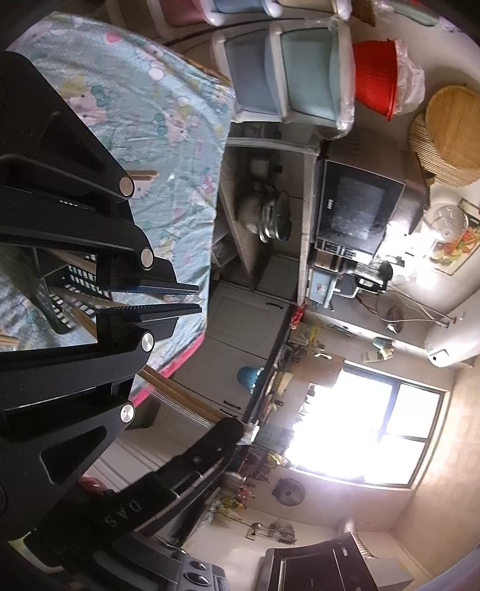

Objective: Organize utensils
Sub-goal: 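Lower the chopsticks into the basket and open the right tool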

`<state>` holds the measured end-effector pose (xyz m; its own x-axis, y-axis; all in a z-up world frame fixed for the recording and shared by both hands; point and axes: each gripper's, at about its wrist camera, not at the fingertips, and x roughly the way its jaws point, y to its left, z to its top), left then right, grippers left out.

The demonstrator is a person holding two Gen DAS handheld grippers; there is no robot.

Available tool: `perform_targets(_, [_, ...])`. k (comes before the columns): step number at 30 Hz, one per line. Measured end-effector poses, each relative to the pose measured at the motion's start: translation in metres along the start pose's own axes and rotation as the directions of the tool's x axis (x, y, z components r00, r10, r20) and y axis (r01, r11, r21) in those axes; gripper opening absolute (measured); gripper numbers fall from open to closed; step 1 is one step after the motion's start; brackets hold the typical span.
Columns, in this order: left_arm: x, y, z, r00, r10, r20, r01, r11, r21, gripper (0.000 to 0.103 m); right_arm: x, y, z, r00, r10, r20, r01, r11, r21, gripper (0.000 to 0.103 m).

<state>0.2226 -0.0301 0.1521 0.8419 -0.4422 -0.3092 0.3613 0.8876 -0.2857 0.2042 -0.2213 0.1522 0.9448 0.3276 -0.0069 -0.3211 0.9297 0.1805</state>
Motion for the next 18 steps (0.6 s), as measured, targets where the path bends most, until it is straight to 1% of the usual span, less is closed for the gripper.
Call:
perform_targets(8, [0.008,0.006,-0.017,0.999,0.017,-0.035,-0.017,1.000,-0.006,0.003,0.005,-0.005,-0.013,0.999,-0.003,-0.034,0.005,1.000,0.031,0.007])
perform_targets(18, [0.010,0.012,-0.028,0.997,0.043,-0.058,-0.043,0.999,-0.007,0.003,0.006,-0.008,-0.025,0.997,-0.004,-0.074,0.009,0.998,0.063,0.008])
